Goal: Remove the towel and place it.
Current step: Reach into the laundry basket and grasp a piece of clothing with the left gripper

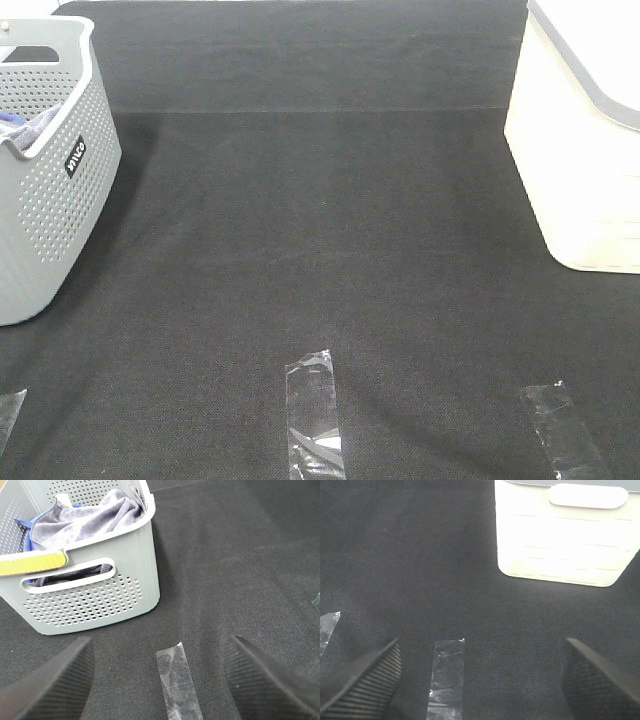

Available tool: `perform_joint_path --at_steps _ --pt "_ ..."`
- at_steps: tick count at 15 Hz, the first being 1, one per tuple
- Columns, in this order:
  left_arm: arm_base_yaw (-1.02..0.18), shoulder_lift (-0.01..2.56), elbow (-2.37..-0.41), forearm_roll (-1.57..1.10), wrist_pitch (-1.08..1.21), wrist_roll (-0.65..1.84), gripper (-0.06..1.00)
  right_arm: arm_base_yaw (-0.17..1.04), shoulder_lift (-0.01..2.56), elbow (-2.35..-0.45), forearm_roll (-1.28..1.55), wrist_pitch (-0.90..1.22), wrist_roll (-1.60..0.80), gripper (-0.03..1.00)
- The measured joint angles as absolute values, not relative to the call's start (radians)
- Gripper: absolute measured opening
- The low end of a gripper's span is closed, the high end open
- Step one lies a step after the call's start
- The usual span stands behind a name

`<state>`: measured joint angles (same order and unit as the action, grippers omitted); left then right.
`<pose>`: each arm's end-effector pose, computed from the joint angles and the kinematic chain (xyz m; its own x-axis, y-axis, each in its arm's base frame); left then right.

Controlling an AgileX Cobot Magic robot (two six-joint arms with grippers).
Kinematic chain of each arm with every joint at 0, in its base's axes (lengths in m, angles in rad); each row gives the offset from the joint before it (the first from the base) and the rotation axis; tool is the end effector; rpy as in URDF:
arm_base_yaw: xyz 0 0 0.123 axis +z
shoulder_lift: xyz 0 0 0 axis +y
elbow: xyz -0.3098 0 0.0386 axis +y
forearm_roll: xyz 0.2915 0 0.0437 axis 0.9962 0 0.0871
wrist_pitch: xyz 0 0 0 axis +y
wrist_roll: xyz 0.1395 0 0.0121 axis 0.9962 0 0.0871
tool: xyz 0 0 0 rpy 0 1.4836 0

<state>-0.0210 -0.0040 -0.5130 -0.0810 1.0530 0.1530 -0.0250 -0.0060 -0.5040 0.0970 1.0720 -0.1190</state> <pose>0.0475 -0.0108 0.2819 -0.4203 0.1212 -0.8993 0.1325 0.9886 0.0713 0.0475 0.0107 0.2766 -0.4504 -0.0609 -0.8908 -0.0836 0.9962 -0.0258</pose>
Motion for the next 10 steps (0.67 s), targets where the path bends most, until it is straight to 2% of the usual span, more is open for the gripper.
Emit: perform_joint_path --at_steps 6,10 --pt "-0.021 0.029 -0.527 -0.081 1.022 0.153 0.70 -0.025 -0.006 -0.504 0.097 1.072 -0.119 0.81" --pt "-0.021 0.205 -0.553 -0.081 0.780 0.153 0.70 -0.025 -0.006 -0.504 0.097 1.072 -0.119 0.81"
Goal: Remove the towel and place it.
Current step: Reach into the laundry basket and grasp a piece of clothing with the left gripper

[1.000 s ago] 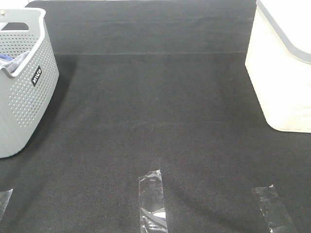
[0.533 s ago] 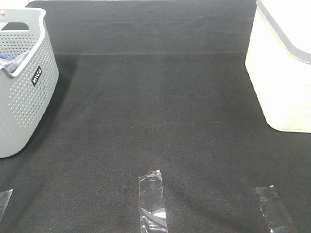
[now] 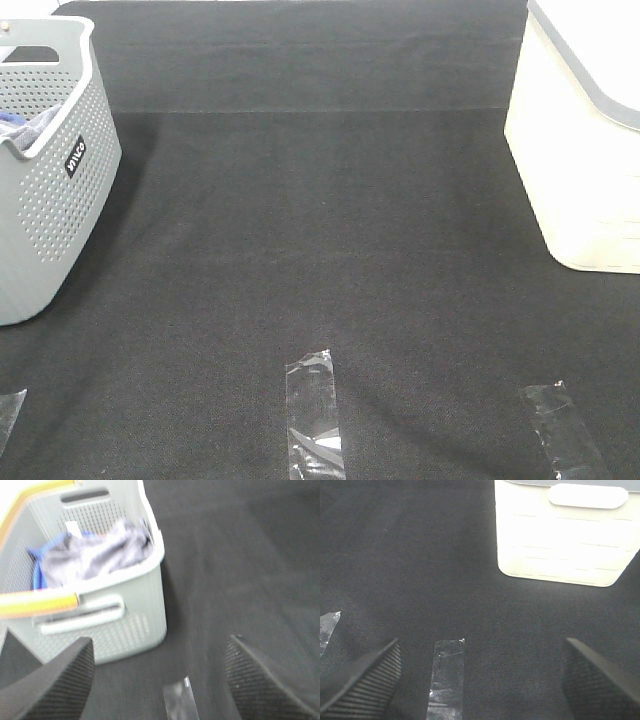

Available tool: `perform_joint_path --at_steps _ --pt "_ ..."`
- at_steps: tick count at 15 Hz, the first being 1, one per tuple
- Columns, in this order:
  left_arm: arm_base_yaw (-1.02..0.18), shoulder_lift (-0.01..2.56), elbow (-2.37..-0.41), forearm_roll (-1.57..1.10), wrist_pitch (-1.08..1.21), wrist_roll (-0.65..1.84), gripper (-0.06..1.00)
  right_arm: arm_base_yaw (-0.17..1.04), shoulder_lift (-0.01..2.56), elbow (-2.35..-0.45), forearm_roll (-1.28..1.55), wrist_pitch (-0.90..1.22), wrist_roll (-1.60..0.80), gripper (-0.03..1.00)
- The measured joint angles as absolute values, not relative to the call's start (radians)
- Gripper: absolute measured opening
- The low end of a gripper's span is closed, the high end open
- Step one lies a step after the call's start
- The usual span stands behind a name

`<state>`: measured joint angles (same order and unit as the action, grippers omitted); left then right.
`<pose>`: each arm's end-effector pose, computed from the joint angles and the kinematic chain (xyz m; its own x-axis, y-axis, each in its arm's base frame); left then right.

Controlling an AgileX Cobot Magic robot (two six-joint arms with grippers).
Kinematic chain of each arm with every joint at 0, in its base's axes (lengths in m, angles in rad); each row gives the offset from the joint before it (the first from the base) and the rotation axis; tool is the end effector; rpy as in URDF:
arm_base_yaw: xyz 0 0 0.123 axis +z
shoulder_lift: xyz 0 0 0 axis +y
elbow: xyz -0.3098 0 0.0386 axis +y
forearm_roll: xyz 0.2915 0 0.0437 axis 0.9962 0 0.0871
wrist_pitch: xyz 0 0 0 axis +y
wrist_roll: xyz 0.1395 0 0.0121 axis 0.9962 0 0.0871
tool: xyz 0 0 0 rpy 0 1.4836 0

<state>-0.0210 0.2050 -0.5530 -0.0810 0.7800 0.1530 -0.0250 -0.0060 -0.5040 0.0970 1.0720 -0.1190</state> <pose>0.0951 -0.0100 0.3172 -0.3278 0.1020 -0.9392 0.1062 0.9918 0.0706 0.0475 0.0107 0.2766 -0.4504 -0.0609 -0.8908 -0.0836 0.9962 -0.0258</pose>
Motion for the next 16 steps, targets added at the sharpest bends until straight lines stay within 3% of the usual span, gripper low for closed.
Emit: perform_joint_path --at_steps 5,11,16 --pt "-0.021 0.571 -0.596 -0.081 0.386 0.153 0.70 -0.025 -0.006 -0.504 0.097 1.072 -0.119 0.81" --pt "-0.021 1.042 -0.867 -0.064 0.393 0.110 0.70 -0.025 -0.006 -0.504 0.097 1.072 -0.119 0.81" --pt "-0.021 1.362 -1.146 0.086 0.566 -0.054 0.70 -0.025 -0.006 -0.504 0.097 1.072 -0.119 0.81"
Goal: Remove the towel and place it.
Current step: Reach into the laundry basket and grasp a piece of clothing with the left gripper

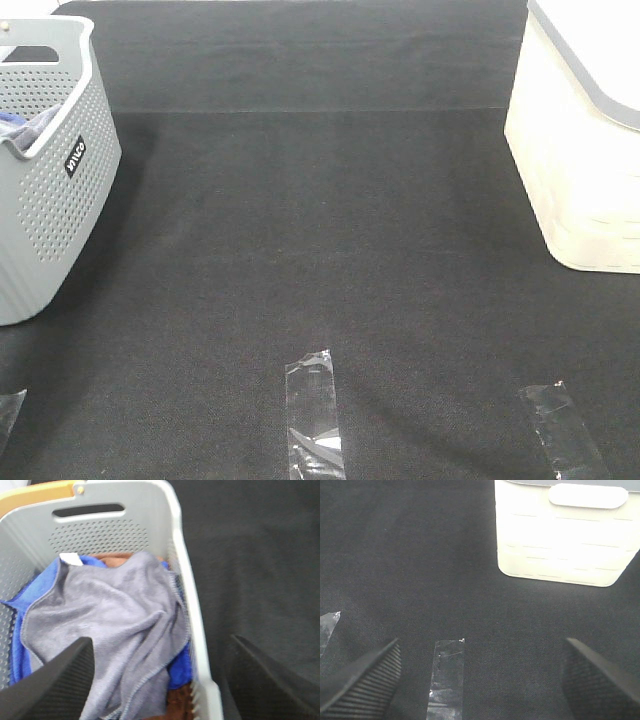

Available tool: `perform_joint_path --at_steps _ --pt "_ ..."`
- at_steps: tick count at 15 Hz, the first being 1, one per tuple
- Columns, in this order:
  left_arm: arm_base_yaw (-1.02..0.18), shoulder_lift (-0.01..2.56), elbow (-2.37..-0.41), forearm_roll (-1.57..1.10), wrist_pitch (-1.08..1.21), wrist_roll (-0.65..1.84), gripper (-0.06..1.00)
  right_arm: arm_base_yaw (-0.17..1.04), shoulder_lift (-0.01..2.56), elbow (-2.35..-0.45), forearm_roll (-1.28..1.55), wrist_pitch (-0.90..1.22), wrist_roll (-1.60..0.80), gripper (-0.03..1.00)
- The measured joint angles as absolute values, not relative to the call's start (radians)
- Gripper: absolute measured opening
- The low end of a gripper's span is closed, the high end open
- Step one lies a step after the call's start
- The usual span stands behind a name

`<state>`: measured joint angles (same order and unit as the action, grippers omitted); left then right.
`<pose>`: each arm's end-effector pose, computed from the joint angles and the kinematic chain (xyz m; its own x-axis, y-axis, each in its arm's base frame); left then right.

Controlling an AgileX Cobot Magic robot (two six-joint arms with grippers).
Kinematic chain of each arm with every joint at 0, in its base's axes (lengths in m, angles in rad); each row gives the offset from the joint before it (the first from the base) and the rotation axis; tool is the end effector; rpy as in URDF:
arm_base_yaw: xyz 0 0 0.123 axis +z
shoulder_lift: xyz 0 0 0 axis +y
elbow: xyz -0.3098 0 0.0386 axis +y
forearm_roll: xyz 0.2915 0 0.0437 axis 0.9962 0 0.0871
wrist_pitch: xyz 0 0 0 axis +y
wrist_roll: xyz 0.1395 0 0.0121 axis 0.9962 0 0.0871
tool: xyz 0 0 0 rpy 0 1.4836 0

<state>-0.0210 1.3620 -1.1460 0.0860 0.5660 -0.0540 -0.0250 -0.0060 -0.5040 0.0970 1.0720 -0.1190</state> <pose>0.3752 -0.0014 0.3248 -0.6390 0.0320 -0.7686 -0.0025 0.9990 0.0438 0.0475 0.0107 0.2766 -0.4504 -0.0609 -0.8908 -0.0836 0.9962 -0.0258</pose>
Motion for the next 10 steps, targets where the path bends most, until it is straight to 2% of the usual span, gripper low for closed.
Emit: perform_joint_path --at_steps 6,7,10 --pt "-0.021 1.661 -1.476 0.323 0.805 -0.215 0.70 -0.025 -0.006 -0.504 0.097 1.072 -0.119 0.81" --pt "-0.021 1.661 -1.476 0.323 0.805 -0.215 0.70 -0.025 -0.006 -0.504 0.097 1.072 -0.119 0.81" --pt "-0.021 1.826 -1.678 0.383 0.951 -0.252 0.62 -0.025 -0.006 -0.504 0.097 1.072 -0.119 0.81"
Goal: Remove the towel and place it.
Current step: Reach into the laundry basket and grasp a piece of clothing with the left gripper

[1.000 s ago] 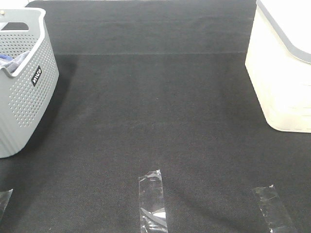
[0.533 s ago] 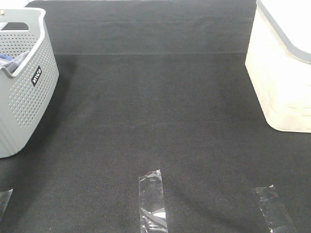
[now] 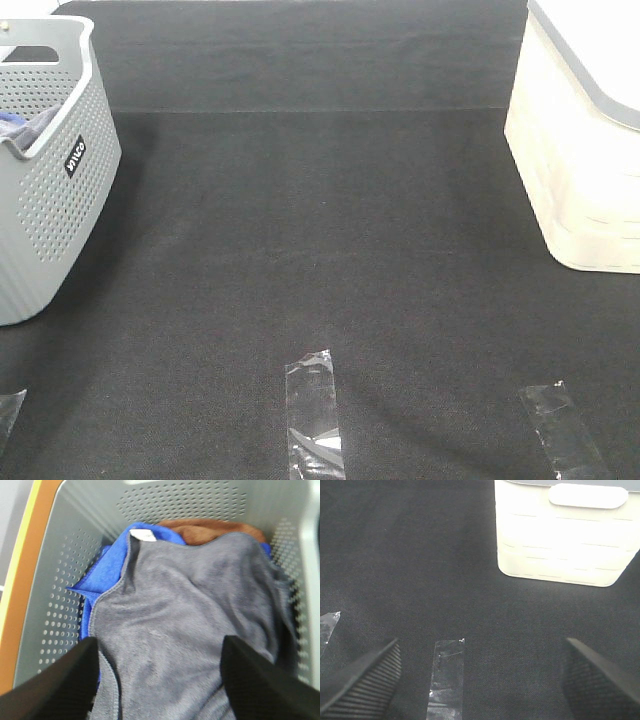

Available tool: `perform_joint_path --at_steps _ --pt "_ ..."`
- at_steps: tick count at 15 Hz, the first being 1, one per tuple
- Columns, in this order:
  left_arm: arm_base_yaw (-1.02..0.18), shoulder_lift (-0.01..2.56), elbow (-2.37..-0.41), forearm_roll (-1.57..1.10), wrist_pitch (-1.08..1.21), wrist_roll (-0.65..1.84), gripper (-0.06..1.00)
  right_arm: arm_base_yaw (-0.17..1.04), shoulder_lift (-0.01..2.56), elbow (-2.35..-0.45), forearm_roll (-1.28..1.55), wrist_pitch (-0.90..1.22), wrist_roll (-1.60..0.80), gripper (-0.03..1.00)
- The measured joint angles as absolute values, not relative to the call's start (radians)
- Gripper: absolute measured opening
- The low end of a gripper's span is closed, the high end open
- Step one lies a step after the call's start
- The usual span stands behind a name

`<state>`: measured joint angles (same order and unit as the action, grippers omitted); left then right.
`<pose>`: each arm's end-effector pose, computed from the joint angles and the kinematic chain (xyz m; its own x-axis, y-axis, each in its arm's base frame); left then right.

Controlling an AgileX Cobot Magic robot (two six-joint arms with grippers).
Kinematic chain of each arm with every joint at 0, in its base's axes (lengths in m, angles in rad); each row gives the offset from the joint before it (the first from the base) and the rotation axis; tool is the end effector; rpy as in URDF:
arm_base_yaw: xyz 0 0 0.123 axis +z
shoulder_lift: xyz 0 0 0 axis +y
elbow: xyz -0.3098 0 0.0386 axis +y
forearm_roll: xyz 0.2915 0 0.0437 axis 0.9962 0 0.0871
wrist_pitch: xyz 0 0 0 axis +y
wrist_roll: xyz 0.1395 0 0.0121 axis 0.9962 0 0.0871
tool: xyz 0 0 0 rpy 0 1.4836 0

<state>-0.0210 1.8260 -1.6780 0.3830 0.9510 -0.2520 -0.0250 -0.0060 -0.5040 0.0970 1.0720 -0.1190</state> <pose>0.4858 0.0324 0.3027 -0.8245 -0.0038 -0.5659 -0.1687 0.9561 0.2395 0.0475 0.0107 0.2766 -0.4504 -0.0609 -0.8908 -0.0836 0.9962 -0.0258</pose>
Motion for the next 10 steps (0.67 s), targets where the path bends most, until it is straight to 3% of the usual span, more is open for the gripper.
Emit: perform_joint_path --at_steps 5,10 --pt "-0.019 2.009 -1.910 0.429 1.025 -0.255 0.59 -0.025 -0.006 -0.504 0.097 1.072 -0.119 0.81" --pt "0.071 2.189 -2.086 0.429 1.025 -0.255 0.59 -0.025 -0.006 -0.504 0.097 1.072 -0.119 0.81"
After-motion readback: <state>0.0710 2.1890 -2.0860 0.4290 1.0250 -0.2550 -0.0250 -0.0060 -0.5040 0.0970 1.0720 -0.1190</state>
